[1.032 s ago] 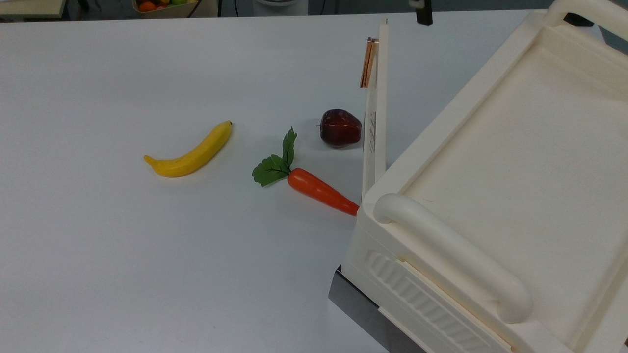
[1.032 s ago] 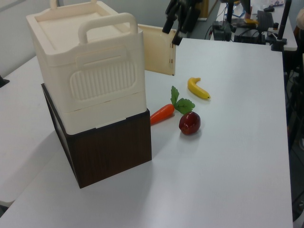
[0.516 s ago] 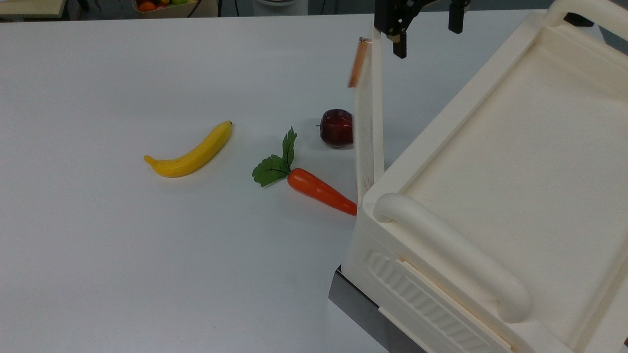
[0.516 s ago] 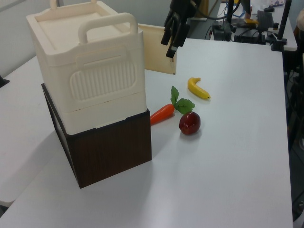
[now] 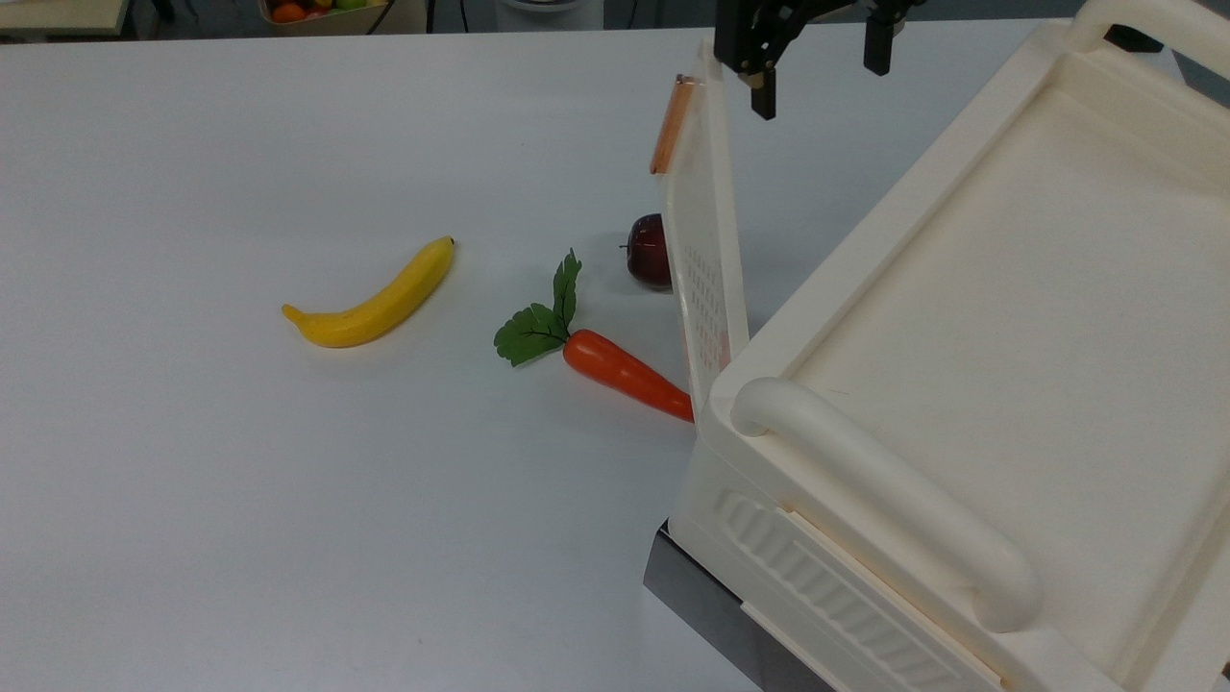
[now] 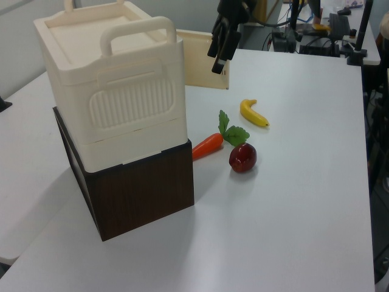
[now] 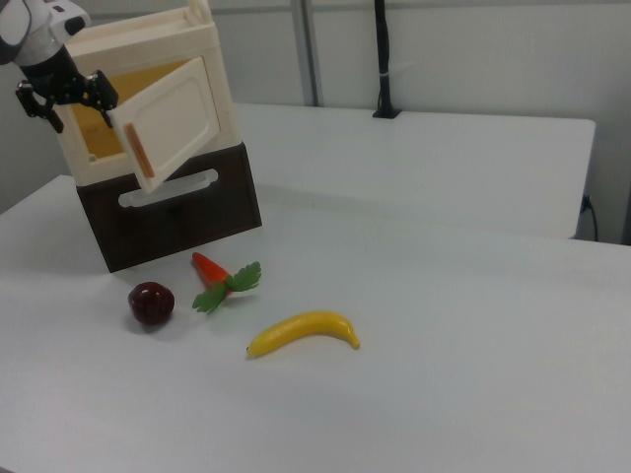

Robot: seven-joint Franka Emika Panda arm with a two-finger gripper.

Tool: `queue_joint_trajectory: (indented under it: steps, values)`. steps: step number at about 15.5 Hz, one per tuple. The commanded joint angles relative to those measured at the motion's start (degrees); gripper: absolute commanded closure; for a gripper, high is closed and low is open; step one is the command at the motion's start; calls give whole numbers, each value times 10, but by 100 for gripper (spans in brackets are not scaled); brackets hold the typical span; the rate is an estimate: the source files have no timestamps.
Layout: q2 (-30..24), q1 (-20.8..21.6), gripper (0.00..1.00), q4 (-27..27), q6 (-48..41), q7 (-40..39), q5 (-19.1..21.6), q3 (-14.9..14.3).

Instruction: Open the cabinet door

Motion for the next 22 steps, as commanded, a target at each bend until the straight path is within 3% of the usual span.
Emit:
queue_joint_trajectory:
  steps: [1,6,9,11,15,18,22]
  values:
    - [-14,-14,0,-15,-12,10,-3,-5]
    - [-34,-14,0,-4,-13,11,-8,-4]
    - [-20,-30,0,-14,-26,37,-51,-6]
    - [-14,-42,0,-15,-27,64,-59,-7]
    - [-12,-50,0,-22,-16,128,-82,-44]
    - [-6,-59,0,-30,34,120,-85,-69]
    - [20,-90,0,-33,115,117,-85,-76]
